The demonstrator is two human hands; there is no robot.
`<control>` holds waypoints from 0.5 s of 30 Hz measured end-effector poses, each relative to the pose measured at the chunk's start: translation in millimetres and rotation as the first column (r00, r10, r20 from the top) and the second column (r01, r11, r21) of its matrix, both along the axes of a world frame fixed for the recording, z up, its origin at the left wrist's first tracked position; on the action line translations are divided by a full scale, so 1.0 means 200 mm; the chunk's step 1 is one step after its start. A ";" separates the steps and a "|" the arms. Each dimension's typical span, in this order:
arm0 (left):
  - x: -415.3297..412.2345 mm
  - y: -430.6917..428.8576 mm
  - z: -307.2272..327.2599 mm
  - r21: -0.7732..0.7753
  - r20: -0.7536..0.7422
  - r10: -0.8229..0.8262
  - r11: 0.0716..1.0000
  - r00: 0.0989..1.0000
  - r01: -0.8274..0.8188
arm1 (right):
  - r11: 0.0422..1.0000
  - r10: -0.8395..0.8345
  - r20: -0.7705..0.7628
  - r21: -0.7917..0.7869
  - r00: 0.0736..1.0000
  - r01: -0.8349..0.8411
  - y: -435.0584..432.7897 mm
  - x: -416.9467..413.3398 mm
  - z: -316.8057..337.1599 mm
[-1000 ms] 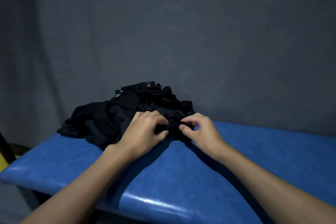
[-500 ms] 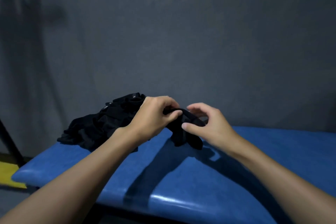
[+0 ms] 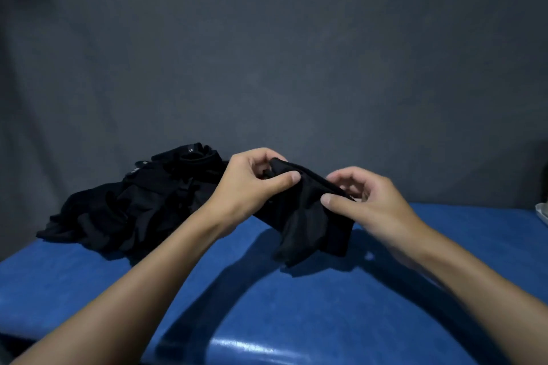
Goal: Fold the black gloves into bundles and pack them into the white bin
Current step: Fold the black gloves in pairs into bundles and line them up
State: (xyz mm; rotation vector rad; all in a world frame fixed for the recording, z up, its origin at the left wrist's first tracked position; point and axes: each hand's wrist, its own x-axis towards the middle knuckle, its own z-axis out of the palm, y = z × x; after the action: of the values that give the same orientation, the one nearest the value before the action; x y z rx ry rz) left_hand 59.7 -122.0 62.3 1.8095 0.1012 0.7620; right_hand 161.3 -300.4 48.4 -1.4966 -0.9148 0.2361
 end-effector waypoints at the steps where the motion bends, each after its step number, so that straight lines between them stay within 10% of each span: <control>1: 0.02 0.01 -0.02 0.001 -0.005 -0.022 1.000 1.000 0.022 | 1.000 -0.003 0.026 0.001 1.000 0.003 0.00 0.01 -0.01; 9: 0.11 0.05 -0.11 -0.063 -0.019 -0.058 0.996 0.998 0.057 | 0.999 -0.011 0.178 -0.038 0.984 0.018 0.01 0.00 -0.12; 15: 0.10 0.12 -0.34 -0.192 -0.314 -0.062 0.981 0.947 0.000 | 0.990 -0.096 0.306 -0.067 0.947 0.123 -0.03 0.04 -0.17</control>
State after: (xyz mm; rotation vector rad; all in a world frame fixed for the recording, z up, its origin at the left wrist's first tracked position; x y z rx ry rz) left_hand 79.7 -97.7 -6.2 1.7326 0.3457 0.4156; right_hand 168.5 -306.4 14.7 -1.6876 -1.0704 -0.0390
